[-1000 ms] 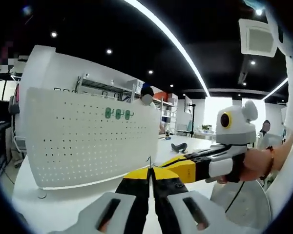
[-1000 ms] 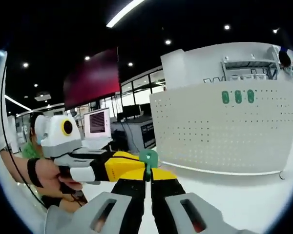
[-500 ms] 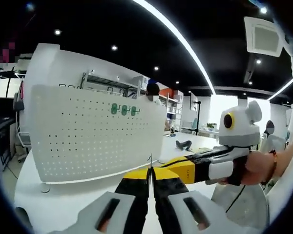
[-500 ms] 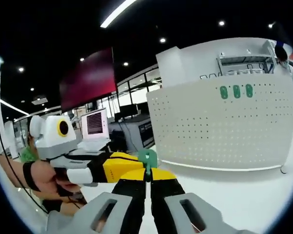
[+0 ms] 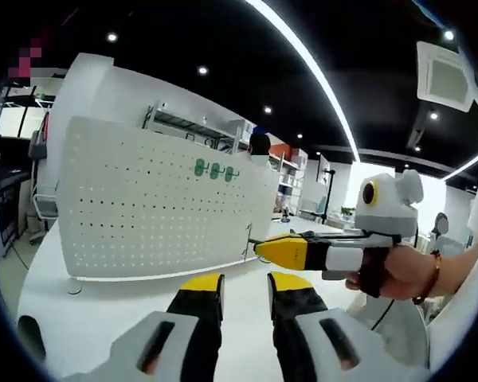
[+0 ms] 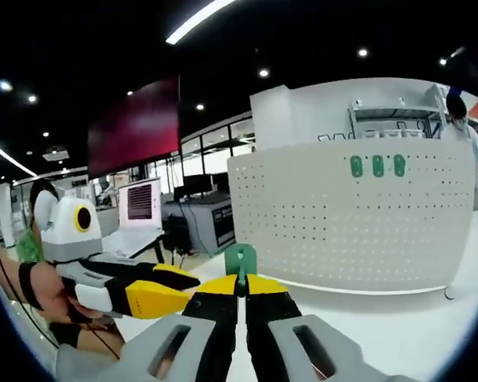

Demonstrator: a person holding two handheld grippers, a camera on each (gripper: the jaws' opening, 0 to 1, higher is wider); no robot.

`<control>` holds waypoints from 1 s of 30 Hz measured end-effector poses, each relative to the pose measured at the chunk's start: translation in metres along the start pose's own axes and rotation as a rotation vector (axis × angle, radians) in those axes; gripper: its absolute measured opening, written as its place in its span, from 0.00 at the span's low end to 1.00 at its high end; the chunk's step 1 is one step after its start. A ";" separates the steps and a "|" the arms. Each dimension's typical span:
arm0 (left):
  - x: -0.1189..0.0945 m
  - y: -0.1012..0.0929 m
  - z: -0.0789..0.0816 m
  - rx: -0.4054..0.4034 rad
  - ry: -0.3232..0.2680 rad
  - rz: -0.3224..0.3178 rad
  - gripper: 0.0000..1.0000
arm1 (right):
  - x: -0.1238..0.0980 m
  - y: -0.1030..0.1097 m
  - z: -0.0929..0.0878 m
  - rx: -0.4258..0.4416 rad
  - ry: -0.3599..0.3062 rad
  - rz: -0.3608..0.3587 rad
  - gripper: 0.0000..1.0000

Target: Insert the hook assembly into the mounting plate slot until the hook locks in place.

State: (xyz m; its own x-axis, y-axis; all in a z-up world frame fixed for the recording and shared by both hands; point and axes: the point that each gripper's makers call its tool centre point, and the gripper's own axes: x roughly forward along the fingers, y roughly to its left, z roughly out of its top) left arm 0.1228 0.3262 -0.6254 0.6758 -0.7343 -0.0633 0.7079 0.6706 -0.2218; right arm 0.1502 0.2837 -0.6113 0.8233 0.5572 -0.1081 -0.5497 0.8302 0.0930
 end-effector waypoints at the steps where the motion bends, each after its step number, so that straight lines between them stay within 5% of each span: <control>1: 0.000 0.000 0.000 0.003 0.001 -0.001 0.26 | 0.000 -0.001 0.000 0.001 -0.001 -0.003 0.01; 30: -0.036 -0.008 -0.004 0.043 0.029 -0.097 0.46 | 0.026 -0.040 0.047 -0.084 -0.049 -0.184 0.01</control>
State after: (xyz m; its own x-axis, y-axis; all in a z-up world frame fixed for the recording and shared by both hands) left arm 0.0920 0.3466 -0.6248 0.5980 -0.7983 -0.0716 0.7783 0.5997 -0.1860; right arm 0.2000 0.2639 -0.5715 0.9156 0.3966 -0.0669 -0.3979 0.9174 -0.0073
